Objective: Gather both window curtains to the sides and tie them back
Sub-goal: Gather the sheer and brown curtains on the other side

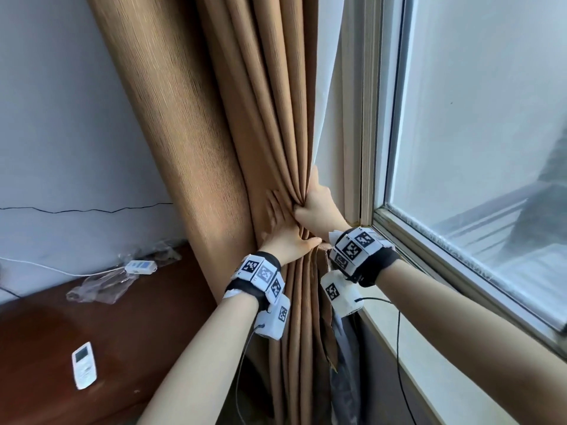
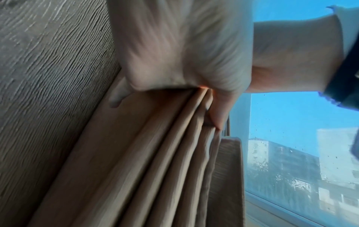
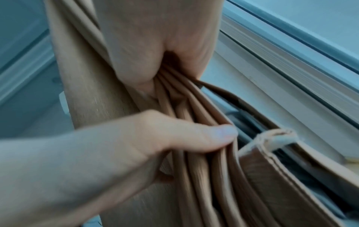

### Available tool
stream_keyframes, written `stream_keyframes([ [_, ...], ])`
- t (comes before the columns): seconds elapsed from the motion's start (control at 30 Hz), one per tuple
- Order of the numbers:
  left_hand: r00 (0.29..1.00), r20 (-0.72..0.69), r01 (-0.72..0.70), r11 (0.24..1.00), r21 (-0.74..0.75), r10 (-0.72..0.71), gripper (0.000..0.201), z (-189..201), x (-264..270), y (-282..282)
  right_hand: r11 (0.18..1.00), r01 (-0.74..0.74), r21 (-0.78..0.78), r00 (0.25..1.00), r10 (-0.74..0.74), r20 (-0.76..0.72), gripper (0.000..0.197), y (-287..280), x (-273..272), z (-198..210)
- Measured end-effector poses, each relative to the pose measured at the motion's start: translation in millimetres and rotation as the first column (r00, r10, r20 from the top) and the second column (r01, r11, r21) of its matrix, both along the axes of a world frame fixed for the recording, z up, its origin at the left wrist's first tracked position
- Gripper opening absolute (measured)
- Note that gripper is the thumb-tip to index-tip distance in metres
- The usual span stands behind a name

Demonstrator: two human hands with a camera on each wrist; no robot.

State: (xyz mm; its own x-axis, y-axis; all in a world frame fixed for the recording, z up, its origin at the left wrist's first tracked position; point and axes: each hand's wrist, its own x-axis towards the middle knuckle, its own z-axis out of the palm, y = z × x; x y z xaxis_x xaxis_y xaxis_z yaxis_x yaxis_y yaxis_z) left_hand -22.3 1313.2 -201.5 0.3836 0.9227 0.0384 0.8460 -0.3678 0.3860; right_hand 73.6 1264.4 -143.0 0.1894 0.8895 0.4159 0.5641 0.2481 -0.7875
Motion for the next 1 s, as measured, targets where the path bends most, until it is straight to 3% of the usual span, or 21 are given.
stream_keyframes([
  [0.1,0.996,-0.071,0.049,0.999,-0.016,-0.05,0.13,2,0,6,0.988,-0.113,-0.102,0.994,0.113,-0.008,0.071,-2,7,9],
  [0.23,0.982,-0.094,0.164,0.986,-0.022,-0.165,0.115,3,1,4,0.96,-0.168,-0.226,0.986,0.163,-0.037,0.076,-1,23,26],
  [0.3,0.974,-0.089,0.203,0.978,-0.051,-0.206,0.111,7,1,3,0.94,-0.148,-0.307,0.987,0.162,0.019,0.071,3,27,33],
  [0.47,0.958,-0.157,0.239,0.971,-0.023,-0.24,0.117,19,-1,0,0.94,-0.014,-0.34,0.981,0.078,0.176,0.093,17,29,40],
  [0.57,0.968,-0.088,0.241,0.969,0.043,-0.237,0.119,25,-18,2,0.955,0.019,-0.295,0.989,0.026,0.148,0.081,20,36,42],
  [0.73,0.96,-0.208,0.231,0.953,0.195,-0.19,0.076,52,-46,-4,0.949,0.013,-0.314,0.996,0.017,0.091,0.07,26,40,43],
  [0.83,0.974,0.031,0.207,0.937,0.283,-0.225,0.045,70,-53,-10,0.954,-0.011,-0.301,0.996,0.037,0.082,0.063,27,36,42],
  [0.9,0.928,0.218,0.147,0.834,0.531,-0.302,0.021,78,-66,-7,0.954,-0.023,-0.298,0.996,0.048,0.075,0.059,26,35,40],
  [0.97,0.904,0.326,-0.101,0.603,0.791,-0.276,0.014,85,-84,-3,0.953,-0.031,-0.302,0.996,0.053,0.065,0.058,26,36,39],
  [1.0,0.897,0.391,-0.244,0.506,0.827,-0.207,0.012,88,-94,-2,0.952,-0.039,-0.304,0.997,0.059,0.057,0.06,25,37,39],
])
